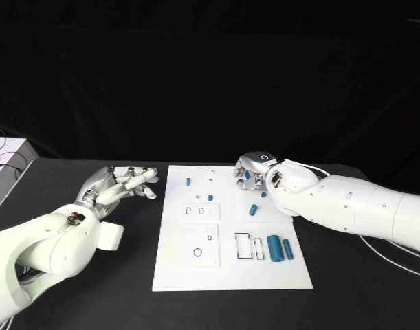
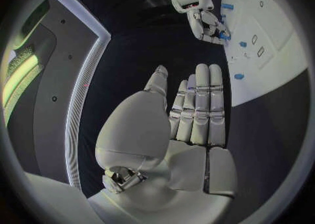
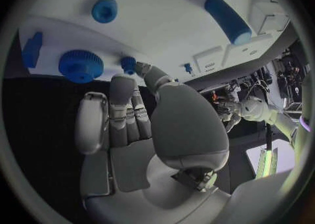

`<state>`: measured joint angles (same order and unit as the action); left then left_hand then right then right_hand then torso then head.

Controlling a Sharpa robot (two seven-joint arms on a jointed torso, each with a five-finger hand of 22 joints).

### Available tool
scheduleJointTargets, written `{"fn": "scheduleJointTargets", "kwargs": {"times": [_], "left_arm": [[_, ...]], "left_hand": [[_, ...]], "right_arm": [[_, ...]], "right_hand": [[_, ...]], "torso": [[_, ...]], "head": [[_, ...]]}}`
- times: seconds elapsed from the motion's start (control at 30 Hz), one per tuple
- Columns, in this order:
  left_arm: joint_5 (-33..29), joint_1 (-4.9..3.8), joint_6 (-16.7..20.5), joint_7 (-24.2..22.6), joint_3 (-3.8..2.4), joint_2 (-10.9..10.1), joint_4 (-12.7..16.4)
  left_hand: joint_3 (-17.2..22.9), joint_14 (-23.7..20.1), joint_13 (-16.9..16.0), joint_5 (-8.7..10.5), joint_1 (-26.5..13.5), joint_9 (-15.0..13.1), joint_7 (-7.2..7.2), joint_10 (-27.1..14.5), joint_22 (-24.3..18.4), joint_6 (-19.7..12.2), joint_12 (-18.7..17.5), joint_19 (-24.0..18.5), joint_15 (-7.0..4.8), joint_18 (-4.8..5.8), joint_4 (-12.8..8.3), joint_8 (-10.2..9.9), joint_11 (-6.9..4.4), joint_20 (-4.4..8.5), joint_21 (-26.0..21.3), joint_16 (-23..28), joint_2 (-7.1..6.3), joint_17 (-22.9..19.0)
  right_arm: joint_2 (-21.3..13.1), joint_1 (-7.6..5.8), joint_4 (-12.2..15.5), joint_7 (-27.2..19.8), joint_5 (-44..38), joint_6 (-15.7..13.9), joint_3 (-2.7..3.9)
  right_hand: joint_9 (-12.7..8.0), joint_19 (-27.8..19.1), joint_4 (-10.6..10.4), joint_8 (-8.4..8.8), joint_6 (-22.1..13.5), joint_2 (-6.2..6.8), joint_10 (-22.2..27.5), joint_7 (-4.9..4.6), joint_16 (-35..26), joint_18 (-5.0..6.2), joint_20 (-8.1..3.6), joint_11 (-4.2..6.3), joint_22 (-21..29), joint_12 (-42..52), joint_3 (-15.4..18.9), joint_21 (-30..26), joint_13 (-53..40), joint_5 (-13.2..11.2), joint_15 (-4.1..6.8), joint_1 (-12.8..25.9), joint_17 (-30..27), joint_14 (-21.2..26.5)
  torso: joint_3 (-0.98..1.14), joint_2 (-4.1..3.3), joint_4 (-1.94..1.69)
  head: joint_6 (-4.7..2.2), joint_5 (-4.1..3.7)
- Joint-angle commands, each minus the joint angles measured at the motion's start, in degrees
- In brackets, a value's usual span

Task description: Assemble the parts on the task board

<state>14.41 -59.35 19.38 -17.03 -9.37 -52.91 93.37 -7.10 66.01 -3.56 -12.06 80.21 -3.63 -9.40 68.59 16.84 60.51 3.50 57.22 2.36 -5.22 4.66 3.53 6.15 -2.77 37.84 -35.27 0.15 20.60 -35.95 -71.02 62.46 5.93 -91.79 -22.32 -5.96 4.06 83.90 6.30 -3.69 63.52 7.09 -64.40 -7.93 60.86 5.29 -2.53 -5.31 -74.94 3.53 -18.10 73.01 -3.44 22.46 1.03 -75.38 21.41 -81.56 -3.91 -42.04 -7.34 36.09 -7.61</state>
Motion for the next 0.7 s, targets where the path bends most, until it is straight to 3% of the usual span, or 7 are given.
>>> {"fn": "scheduleJointTargets", "kwargs": {"times": [0.03, 0.7], "left_arm": [[0.3, 0.02, -1.0, 0.0, -0.05, 0.0, 0.1], [0.3, 0.02, -1.1, 0.2, -0.05, -0.1, -0.1]], "left_hand": [[0.1, -0.1, 0.0, 0.16, -0.5, -0.1, 0.07, -0.4, 0.0, -0.3, 0.2, 0.0, 0.16, -0.80, 0.2, 0.2, -0.10, -0.10, -0.4, 0.2, -0.04, -0.1], [0.3, 0.0, 0.0, 0.17, -0.4, -0.1, 0.05, -0.5, -0.4, -0.4, 0.2, 0.1, 0.17, -0.80, 0.4, 0.2, -0.08, -0.11, -0.5, 0.3, -0.02, -0.3]], "right_arm": [[0.0, 0.04, 0.0, 0.3, -0.5, 0.3, 0.01], [-0.1, 0.10, -0.9, 0.6, -0.3, 1.7, 0.01]], "right_hand": [[0.1, 4.1, 0.6, 0.12, 0.6, -0.07, -0.6, 0.05, 0.3, 0.77, 0.01, -0.05, -1.6, -0.1, -1.1, -0.3, 0.0, -0.3, 0.15, 1.2, -0.2, 0.1], [0.2, 4.5, 2.1, 0.09, 0.9, -0.87, -1.3, 0.01, 0.7, 0.80, -0.08, 0.12, -3.6, -0.2, -2.3, -1.9, 0.1, 0.0, 0.25, 2.1, -1.1, 0.2]], "torso": [[-0.05, -0.34, -0.02], [-0.14, -0.93, -0.20]], "head": [[-0.13, -0.02], [-0.51, -0.02]]}}
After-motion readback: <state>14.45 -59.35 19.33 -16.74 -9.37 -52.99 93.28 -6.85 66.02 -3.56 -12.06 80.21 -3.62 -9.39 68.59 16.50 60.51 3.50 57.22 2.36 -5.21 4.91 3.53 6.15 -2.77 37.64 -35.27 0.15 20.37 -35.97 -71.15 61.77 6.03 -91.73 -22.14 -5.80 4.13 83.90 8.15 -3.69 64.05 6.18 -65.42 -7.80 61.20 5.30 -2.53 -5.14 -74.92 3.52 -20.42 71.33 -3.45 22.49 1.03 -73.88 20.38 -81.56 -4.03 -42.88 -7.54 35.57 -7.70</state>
